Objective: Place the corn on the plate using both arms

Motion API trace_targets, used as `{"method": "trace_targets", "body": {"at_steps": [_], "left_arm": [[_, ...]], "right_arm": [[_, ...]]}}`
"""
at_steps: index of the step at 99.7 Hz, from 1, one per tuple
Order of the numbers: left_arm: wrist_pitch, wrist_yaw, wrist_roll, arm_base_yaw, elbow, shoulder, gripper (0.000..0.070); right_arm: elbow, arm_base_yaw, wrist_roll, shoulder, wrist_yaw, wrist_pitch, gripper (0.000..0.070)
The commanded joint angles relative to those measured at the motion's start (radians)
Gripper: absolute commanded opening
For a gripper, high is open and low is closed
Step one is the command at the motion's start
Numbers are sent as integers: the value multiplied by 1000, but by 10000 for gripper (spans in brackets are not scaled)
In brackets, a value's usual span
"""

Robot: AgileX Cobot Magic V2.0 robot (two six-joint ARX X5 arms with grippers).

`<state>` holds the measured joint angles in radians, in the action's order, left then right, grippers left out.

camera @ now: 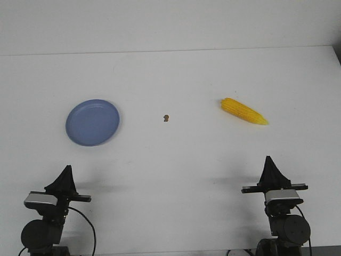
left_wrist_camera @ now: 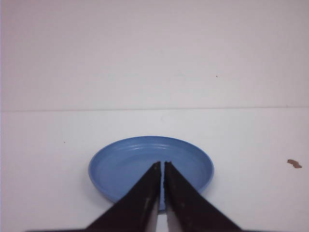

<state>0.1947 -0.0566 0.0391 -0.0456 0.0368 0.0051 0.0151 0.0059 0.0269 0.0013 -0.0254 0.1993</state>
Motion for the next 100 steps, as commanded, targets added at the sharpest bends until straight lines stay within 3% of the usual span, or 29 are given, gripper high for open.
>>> {"method": "trace_targets", "body": {"at_steps": [1,10,25,57,86,100], "left_arm": [[8,2,53,2,31,-2,12],[-53,2,83,2,96,3,12],[-248,6,86,2,265,76,12],[-636,9,53,2,675,427,12],[-817,8,32,2,909,669,12],[-882,4,39,1,962,743,12]], "right_arm": [[4,0,31,0,0,3,6],[35,0,60,0,0,-52,6],[162,0,70,10,3,-249,6],[529,0,39,217,83,-690,6],[802,0,22,500,77,-982,6],[857,1,26,599,73,-1047,6]]}}
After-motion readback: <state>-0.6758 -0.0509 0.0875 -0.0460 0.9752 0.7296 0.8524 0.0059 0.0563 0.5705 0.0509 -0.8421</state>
